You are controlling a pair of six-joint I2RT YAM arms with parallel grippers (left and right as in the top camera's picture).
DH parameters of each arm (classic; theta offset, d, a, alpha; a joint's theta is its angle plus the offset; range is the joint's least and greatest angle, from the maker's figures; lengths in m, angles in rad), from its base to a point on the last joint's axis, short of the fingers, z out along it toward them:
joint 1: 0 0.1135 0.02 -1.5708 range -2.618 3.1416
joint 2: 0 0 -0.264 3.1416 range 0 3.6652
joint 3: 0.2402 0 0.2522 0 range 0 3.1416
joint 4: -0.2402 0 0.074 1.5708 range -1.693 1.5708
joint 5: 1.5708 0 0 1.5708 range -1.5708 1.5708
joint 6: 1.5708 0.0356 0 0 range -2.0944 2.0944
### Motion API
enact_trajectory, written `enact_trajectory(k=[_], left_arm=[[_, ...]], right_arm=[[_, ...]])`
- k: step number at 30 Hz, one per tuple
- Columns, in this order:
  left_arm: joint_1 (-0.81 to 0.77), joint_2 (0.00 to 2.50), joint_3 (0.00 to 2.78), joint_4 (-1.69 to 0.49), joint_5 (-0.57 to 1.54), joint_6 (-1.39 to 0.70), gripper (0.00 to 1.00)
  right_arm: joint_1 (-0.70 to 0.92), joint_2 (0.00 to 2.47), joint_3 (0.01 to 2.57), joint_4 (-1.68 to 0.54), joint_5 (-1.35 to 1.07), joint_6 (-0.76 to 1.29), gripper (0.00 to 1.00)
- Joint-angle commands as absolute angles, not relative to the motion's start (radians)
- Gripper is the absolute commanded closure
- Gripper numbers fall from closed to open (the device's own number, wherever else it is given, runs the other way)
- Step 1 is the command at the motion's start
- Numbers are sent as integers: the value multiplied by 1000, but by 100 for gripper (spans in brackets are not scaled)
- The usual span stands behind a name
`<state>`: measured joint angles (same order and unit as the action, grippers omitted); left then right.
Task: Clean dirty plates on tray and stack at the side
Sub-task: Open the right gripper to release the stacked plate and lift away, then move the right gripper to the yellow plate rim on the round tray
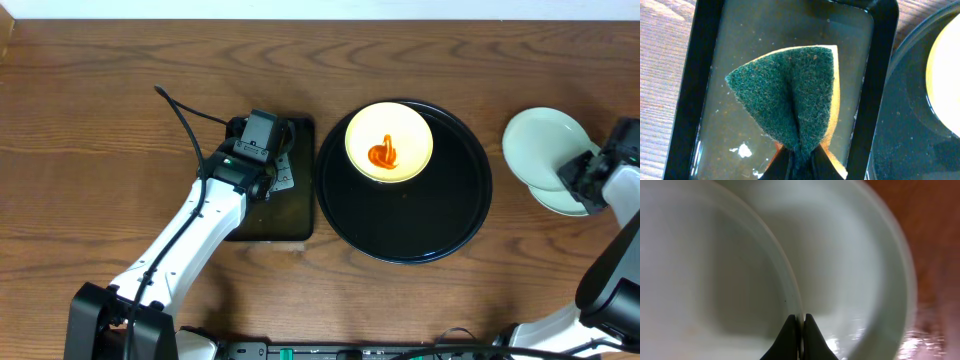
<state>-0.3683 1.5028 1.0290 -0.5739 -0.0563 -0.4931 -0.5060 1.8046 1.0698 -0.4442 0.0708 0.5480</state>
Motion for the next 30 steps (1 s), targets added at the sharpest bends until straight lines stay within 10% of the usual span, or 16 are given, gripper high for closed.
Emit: enact_trajectory(k=[1, 18, 30], left_arm=[[-365, 1501, 1029, -575, -72, -484, 91], [-365, 1501, 1029, -575, -72, -484, 91], [-365, 1501, 1029, -575, -72, -484, 91]], right_arm=[[-555, 1812, 1066, -461, 97, 541, 99], [-571, 1658, 1077, -422, -88, 469, 76], [-196, 1622, 1077, -398, -358, 233, 61]])
